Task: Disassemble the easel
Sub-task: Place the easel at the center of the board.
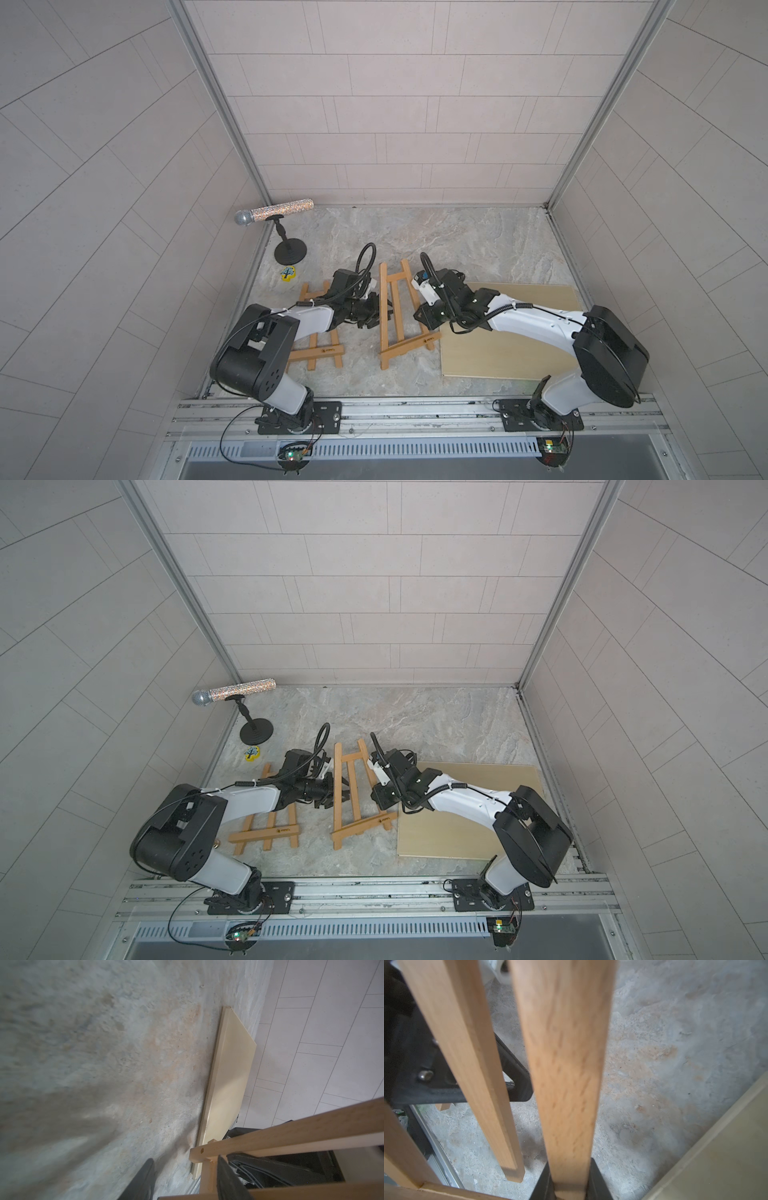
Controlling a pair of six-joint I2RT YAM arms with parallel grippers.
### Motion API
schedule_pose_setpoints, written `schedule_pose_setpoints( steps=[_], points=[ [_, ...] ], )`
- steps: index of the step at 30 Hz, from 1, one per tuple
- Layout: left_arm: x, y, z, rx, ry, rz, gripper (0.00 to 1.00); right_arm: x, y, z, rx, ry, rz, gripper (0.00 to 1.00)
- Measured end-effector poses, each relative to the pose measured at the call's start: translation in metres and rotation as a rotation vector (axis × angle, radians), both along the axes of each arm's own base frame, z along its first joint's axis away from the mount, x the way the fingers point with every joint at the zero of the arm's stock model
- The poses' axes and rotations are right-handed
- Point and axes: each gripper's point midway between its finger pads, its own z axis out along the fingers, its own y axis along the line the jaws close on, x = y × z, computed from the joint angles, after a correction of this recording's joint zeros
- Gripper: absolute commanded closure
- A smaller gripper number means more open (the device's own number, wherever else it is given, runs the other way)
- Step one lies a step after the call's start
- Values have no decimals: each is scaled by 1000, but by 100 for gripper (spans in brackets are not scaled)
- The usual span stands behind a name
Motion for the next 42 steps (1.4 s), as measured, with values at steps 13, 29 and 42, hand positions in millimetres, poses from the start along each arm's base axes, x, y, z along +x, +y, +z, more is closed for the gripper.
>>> schedule_pose_setpoints(
  steps=[13,29,42],
  points=[
    [-4,50,-6,245,-8,70,36,7,2,-18,-1,44,-73,99],
    [21,94,49,450,-224,195,23,13,12,-38,-112,115,-96,98],
    [20,98,48,478,-228,195,22,10,20,-54,-231,167,-75,86]
  ],
)
